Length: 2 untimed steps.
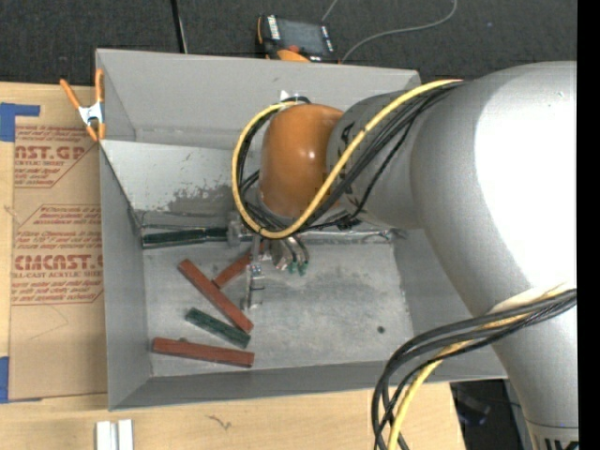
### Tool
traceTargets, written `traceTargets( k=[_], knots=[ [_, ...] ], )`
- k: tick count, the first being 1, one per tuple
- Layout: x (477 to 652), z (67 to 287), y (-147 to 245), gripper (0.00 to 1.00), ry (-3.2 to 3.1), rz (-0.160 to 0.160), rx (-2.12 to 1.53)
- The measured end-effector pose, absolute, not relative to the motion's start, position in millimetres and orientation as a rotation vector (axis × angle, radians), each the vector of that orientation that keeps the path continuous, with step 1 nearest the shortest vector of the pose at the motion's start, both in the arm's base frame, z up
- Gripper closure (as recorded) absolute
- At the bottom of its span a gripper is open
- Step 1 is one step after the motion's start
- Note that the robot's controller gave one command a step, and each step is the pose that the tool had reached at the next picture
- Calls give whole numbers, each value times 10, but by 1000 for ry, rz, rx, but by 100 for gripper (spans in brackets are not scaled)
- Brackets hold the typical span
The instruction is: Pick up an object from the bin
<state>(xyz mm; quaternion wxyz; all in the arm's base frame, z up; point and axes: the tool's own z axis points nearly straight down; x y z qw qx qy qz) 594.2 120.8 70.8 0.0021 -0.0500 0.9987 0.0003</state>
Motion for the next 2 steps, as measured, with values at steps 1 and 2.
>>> traceTargets(
  k=[1, 2],
  knots=[
    [5958, 725, 1213, 100, 3127, 3, -156],
    [5969, 966, 1217, 100, 3133, 1, -156]
  ],
)
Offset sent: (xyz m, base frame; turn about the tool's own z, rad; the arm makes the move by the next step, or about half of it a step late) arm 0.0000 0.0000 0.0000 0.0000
